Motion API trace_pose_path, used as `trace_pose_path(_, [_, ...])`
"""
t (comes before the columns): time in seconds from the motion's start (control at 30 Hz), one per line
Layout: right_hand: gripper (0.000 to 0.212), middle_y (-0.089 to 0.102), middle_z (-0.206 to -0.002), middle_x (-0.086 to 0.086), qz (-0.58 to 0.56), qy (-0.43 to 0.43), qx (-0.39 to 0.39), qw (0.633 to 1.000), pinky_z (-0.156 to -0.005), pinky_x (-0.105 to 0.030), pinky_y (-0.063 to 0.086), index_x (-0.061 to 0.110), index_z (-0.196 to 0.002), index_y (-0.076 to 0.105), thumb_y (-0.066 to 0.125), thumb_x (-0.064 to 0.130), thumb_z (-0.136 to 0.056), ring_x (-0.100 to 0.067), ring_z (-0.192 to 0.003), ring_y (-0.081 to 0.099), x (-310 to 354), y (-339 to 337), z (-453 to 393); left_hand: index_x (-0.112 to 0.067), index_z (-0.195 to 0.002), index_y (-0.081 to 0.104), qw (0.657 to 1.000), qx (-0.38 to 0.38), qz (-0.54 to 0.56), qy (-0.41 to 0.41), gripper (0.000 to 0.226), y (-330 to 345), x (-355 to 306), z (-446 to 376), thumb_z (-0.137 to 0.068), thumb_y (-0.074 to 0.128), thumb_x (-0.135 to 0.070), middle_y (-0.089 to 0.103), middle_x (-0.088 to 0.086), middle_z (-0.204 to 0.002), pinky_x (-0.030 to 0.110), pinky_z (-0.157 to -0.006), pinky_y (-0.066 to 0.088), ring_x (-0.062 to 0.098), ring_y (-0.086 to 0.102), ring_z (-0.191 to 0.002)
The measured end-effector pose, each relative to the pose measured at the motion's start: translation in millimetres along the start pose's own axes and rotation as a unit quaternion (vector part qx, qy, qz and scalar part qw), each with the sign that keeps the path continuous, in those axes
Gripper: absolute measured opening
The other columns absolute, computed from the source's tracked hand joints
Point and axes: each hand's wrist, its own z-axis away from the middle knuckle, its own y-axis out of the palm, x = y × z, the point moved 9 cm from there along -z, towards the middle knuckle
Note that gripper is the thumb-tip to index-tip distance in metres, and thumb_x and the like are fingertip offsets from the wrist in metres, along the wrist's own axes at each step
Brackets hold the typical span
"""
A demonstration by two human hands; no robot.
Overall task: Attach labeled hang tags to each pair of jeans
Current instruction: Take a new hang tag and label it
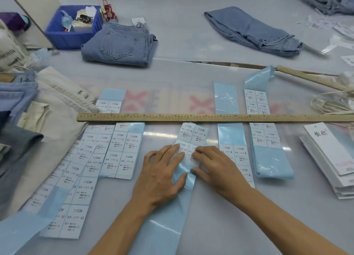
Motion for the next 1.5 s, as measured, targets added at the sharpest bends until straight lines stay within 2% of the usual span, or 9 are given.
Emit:
trace_pose_path(0.3, [0.020,0.073,-0.112,-0.001,-0.011,-0.006,-0.013,1.000,-0.078,-0.035,0.060,0.011,-0.104,0.074,0.078,0.016,-0.085,-0.025,-0.107,0.067,4.8,3.7,2.0,-0.027,-0.132,0.058,1.000,-0.015,0.003,-0.001,0.049,-2.1,1.2,0.0,-0.095,0.052,-0.059,0.052,-0.008,-0.146,0.040,-0.109,0.033,0.014,0.045,-0.139])
trace_pose_path(0.57, [0.018,0.067,-0.119,0.013,-0.129,0.127,0.043,0.983,-0.092,-0.024,0.044,0.024,-0.106,0.075,0.073,0.024,-0.088,-0.009,-0.114,0.056,-16.7,10.2,-7.4,-0.026,-0.134,0.057,1.000,-0.005,0.006,-0.009,0.054,-3.2,0.5,0.3,-0.092,0.053,-0.059,0.050,-0.009,-0.148,0.039,-0.110,0.030,0.012,0.043,-0.140])
trace_pose_path(0.87, [0.007,0.065,-0.093,0.007,-0.161,0.231,0.026,0.959,-0.083,-0.029,0.048,0.023,-0.088,0.068,0.065,0.017,-0.091,-0.012,-0.090,0.060,-32.7,12.0,-16.8,-0.025,-0.138,0.056,1.000,0.010,0.008,-0.013,0.059,-4.6,-0.2,-0.5,-0.091,0.055,-0.061,0.049,-0.010,-0.150,0.039,-0.110,0.031,0.011,0.042,-0.140])
trace_pose_path(0.97, [0.008,0.066,-0.091,0.006,-0.264,0.330,-0.047,0.905,-0.077,-0.025,0.047,0.020,-0.089,0.065,0.061,0.015,-0.095,-0.009,-0.085,0.061,-55.7,-1.4,-13.1,-0.028,-0.138,0.055,1.000,0.011,0.013,-0.019,0.059,-4.1,1.5,-0.6,-0.090,0.055,-0.062,0.047,-0.013,-0.151,0.038,-0.110,0.032,0.009,0.042,-0.140])
trace_pose_path(1.1, [0.009,0.064,-0.089,0.001,-0.472,0.460,-0.180,0.730,-0.084,-0.037,0.057,0.016,-0.091,0.066,0.060,0.012,-0.097,-0.013,-0.074,0.061,-79.8,-30.9,6.8,-0.034,-0.143,0.048,0.998,0.050,0.013,-0.038,0.060,-0.2,4.4,-1.8,-0.093,0.047,-0.066,0.041,-0.016,-0.155,0.035,-0.112,0.027,0.008,0.038,-0.141])
trace_pose_path(1.17, [0.010,0.061,-0.088,-0.002,-0.496,0.472,-0.213,0.698,-0.072,-0.032,0.060,0.017,-0.091,0.065,0.060,0.011,-0.097,-0.012,-0.064,0.055,-74.6,-51.0,18.6,-0.038,-0.145,0.046,0.995,0.072,0.041,-0.058,0.057,2.3,7.3,-1.6,-0.097,0.037,-0.066,0.038,-0.021,-0.157,0.032,-0.113,0.023,0.005,0.035,-0.143])
trace_pose_path(1.33, [0.005,0.067,-0.092,-0.006,-0.536,0.415,-0.216,0.703,-0.074,-0.032,0.061,0.012,-0.093,0.066,0.063,0.010,-0.097,-0.017,-0.077,0.073,-17.2,-103.9,45.8,-0.036,-0.130,0.065,0.938,0.094,0.282,-0.178,0.028,-11.2,24.7,-15.0,-0.104,0.056,-0.034,0.047,-0.018,-0.151,0.030,-0.118,0.021,0.007,0.039,-0.143])
trace_pose_path(1.43, [0.015,0.073,-0.087,0.007,-0.460,0.342,-0.201,0.794,-0.078,-0.025,0.057,0.024,-0.086,0.071,0.069,0.011,-0.093,-0.012,-0.090,0.071,25.4,-145.7,67.8,-0.021,-0.115,0.075,0.900,0.015,0.383,-0.206,0.020,-63.7,0.4,-18.6,-0.101,0.061,-0.015,0.064,-0.007,-0.135,0.025,-0.112,0.036,0.009,0.053,-0.128])
trace_pose_path(1.5, [0.020,0.070,-0.092,0.011,-0.359,0.261,-0.223,0.868,-0.078,-0.016,0.054,0.026,-0.088,0.072,0.071,0.006,-0.090,-0.009,-0.094,0.068,55.4,-181.1,85.7,-0.029,-0.092,0.077,0.853,-0.021,0.477,-0.210,0.022,-104.0,-37.8,-7.8,-0.102,0.058,-0.032,0.077,-0.008,-0.102,0.018,-0.085,0.050,0.010,0.068,-0.100])
